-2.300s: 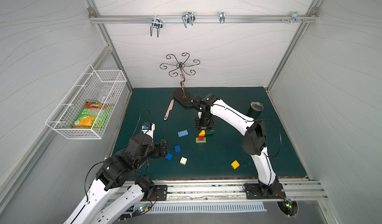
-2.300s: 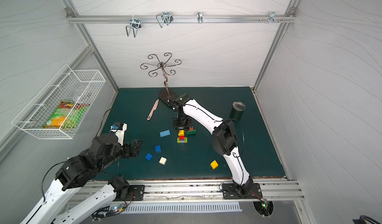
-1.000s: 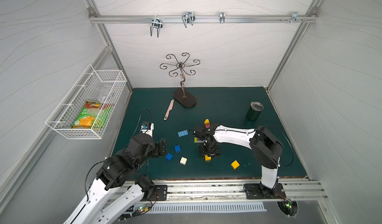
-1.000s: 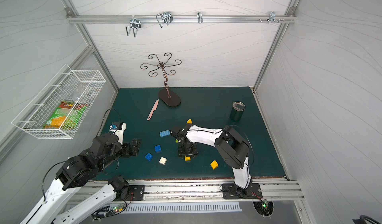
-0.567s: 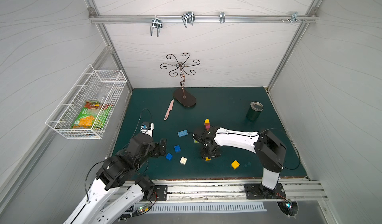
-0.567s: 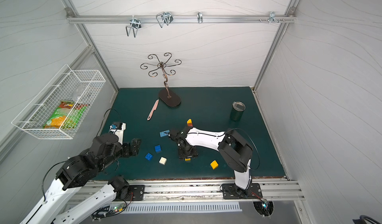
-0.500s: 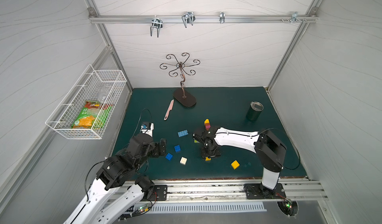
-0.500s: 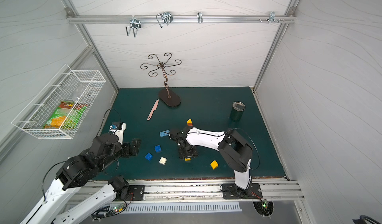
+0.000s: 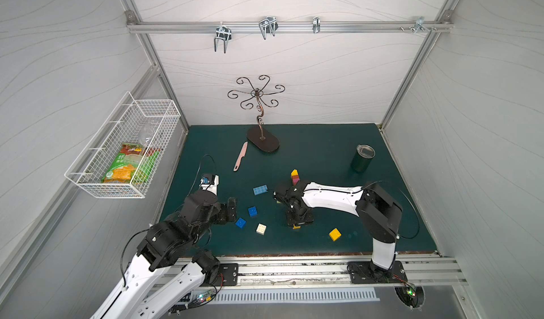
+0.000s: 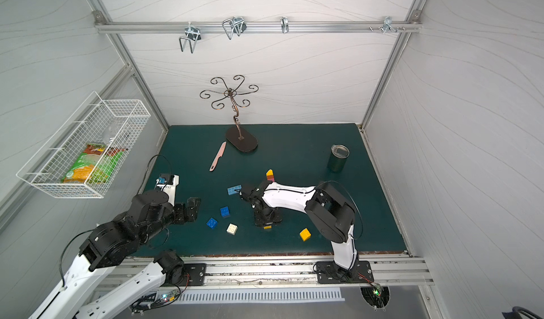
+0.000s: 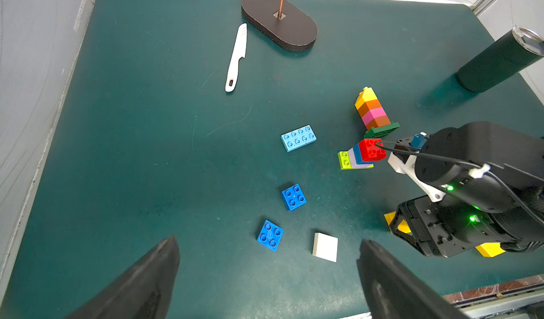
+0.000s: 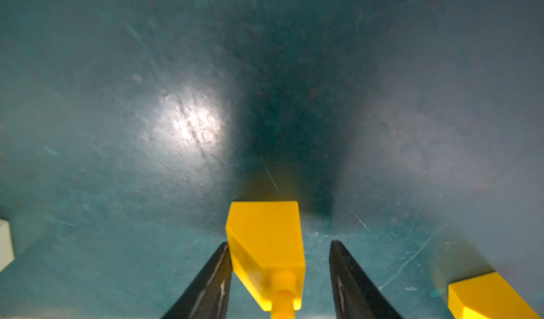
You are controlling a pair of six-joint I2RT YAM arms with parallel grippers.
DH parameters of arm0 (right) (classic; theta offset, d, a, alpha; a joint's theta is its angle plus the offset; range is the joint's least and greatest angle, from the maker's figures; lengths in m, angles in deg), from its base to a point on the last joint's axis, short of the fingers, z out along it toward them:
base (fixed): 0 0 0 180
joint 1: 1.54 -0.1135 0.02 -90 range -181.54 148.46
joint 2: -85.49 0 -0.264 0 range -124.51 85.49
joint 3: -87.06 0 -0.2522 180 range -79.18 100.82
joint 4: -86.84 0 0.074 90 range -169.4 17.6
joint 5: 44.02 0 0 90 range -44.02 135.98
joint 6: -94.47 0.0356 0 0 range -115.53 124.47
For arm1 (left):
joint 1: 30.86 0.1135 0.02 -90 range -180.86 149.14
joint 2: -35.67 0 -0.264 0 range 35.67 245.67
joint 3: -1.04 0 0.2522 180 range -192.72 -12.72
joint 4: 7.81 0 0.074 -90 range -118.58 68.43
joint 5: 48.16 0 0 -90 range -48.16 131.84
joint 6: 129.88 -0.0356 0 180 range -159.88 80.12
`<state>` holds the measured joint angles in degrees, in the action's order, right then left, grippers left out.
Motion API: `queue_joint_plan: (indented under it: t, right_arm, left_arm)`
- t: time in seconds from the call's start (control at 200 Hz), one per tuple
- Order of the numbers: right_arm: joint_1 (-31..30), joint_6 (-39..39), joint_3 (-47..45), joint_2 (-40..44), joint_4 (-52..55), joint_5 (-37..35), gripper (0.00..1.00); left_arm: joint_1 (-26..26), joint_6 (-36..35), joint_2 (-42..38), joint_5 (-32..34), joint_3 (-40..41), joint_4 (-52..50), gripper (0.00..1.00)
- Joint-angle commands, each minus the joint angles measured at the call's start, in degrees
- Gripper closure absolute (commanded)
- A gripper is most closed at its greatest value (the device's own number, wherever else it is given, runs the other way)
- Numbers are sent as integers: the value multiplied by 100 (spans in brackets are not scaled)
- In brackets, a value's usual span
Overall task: Assemble the number 1 with lego
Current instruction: Pick up the lego brick from the center of the board.
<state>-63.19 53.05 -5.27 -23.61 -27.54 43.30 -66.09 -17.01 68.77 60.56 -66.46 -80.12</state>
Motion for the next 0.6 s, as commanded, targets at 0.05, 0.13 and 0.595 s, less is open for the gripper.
queue_joint_plan:
  t: [0.05,0.13,0.595]
  right_arm:
    - [-32,190,140,-188,177,-77,50]
    - [-32,236,159,-214,251,-85,54]
    - [248,465,-77,410,336,144,84]
  left_arm:
    - [33,33,-35,88,-54,168,0]
    - [33,33,-36,88,-49,168,0]
    - [33,24,-120,63,-40,177,0]
